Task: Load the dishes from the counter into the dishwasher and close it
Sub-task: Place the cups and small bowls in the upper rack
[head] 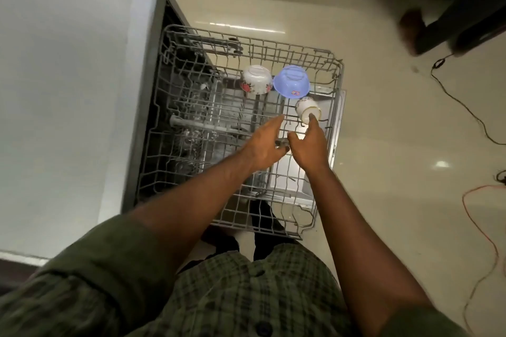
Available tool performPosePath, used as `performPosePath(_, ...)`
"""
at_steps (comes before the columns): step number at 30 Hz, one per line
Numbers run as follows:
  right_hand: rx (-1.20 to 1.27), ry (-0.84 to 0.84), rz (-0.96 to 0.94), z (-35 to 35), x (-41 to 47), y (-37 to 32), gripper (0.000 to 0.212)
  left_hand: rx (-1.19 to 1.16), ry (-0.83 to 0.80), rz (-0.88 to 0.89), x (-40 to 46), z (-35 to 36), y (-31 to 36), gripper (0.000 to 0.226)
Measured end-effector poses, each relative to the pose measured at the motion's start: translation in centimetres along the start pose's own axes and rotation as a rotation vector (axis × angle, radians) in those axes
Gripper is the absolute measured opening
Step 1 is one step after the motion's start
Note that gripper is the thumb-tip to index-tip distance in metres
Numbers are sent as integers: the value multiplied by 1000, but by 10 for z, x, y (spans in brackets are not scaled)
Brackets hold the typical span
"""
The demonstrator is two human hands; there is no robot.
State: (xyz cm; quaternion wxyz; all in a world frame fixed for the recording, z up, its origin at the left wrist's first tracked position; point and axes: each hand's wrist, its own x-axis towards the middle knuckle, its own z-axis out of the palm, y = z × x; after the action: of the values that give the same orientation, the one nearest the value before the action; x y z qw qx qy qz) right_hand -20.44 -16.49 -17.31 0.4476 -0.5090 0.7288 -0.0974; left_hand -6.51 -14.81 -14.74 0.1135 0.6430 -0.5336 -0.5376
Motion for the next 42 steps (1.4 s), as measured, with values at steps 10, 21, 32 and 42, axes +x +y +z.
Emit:
performPosePath(10, -18, -102, -291, 11, -80, -44, 65, 14, 165, 58, -100, -33, -1, 74)
performPosePath(21, -163, -261, -653, 39, -172, -115, 65, 73, 425, 116, -215, -88, -35, 87)
performPosePath(32, -299, -429, -905, 88, -254, -169, 65, 21, 673, 104, -321, -109, -91, 90)
performPosePath(42, -399, -715, -1139, 163, -319, -196, 66, -149, 967, -97, -425, -97, -152, 90)
